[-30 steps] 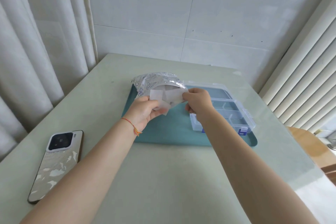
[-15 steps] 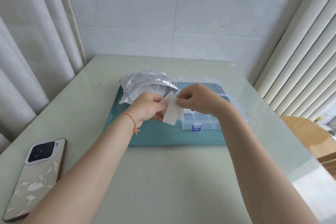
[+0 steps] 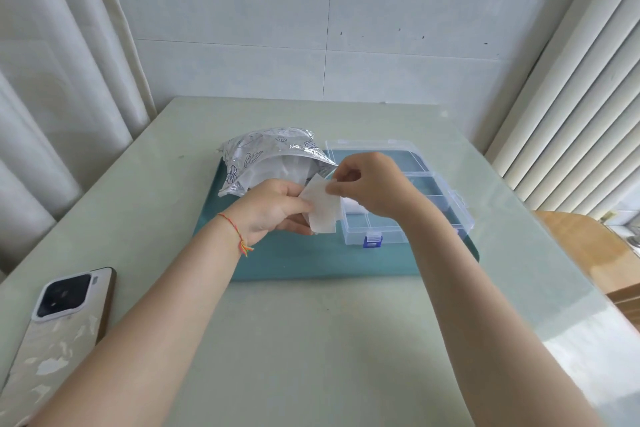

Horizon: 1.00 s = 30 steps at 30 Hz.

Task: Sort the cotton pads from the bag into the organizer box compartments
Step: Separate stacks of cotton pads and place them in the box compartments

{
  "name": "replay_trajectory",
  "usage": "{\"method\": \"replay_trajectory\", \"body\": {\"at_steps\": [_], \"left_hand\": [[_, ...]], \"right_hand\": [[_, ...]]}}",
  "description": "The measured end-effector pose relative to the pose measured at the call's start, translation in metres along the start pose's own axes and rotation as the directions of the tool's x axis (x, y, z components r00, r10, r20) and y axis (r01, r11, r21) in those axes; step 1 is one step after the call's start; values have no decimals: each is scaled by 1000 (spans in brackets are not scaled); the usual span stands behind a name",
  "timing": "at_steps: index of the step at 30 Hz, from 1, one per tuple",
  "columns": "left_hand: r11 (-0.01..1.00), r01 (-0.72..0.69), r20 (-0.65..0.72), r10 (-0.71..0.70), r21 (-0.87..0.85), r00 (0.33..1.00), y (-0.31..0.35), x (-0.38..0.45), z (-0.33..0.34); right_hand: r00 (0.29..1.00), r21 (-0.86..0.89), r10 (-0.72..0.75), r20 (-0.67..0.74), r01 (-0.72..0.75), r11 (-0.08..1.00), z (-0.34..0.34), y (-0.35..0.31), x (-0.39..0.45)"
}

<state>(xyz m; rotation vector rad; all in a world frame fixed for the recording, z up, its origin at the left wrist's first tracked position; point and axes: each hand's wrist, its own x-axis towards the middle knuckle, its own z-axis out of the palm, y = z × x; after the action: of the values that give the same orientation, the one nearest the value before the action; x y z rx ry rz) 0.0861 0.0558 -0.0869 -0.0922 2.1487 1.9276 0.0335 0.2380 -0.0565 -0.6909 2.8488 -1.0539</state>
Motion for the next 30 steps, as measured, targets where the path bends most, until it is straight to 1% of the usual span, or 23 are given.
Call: {"method": "replay_trajectory", "body": {"at_steps": [2, 3, 4, 5, 6, 7, 8, 10, 11, 13, 15, 17, 20, 23, 26, 28, 30], "left_hand": [[1000, -5, -47, 5, -15, 999, -1, 1, -1], [1000, -8, -71, 6, -24, 997, 0, 1, -2], [999, -10, -96, 7, -35, 995, 0, 2, -2], [999, -15, -118, 10, -43, 993, 0, 2, -3], [998, -21, -134, 14, -52, 991, 0, 2, -3], [998, -26, -142, 17, -59, 990, 0, 3, -3], [997, -28, -139, 19, -68, 990, 0, 3, -3], [996, -32, -113, 23, -78, 993, 0, 3, -2], [996, -32, -98, 23, -84, 995, 0, 2, -2], [994, -33, -70, 25, -103, 997, 2, 1, -2], [990, -36, -38, 31, -136, 999, 4, 0, -2], [983, -33, -11, 32, -180, 999, 6, -1, -1], [966, 0, -27, -7, -258, 1000, 8, 0, 0], [964, 22, -73, -43, -263, 996, 9, 0, 3], [966, -14, -216, -44, -258, 975, 8, 4, 4], [966, -48, -327, -40, -255, 944, 4, 8, 3], [961, -78, -373, -28, -266, 927, 1, 11, 4]], "right_hand": [[996, 31, 17, -84, -15, 999, -3, 3, 2], [989, 71, 37, -141, -27, 997, -7, 4, 2], [981, 156, 71, -183, -42, 987, -11, 5, 2], [977, 272, 107, -185, -54, 961, -16, 4, 0], [981, 385, 127, -147, -62, 921, -21, 3, -3], [989, 460, 120, -82, -69, 885, -24, 2, -5], [995, 473, 97, -7, -82, 877, -25, 1, -8], [991, 381, 65, 116, -105, 919, -20, -3, -10], [987, 329, 71, 142, -115, 937, -15, -4, -9], [987, 258, 103, 122, -132, 957, -6, -5, -6], [988, 222, 124, 92, -142, 965, -1, -5, -4], [985, 230, 132, 107, -154, 961, 2, -4, -3], [984, 255, 127, 121, -155, 954, 4, -4, -4], [989, 272, 118, 92, -139, 952, 3, -4, -4], [991, 307, 112, 68, -128, 943, 2, -3, -3], [992, 391, 122, 22, -121, 912, 0, -2, -3], [989, 538, 148, -20, -114, 835, -1, -1, -2]]}}
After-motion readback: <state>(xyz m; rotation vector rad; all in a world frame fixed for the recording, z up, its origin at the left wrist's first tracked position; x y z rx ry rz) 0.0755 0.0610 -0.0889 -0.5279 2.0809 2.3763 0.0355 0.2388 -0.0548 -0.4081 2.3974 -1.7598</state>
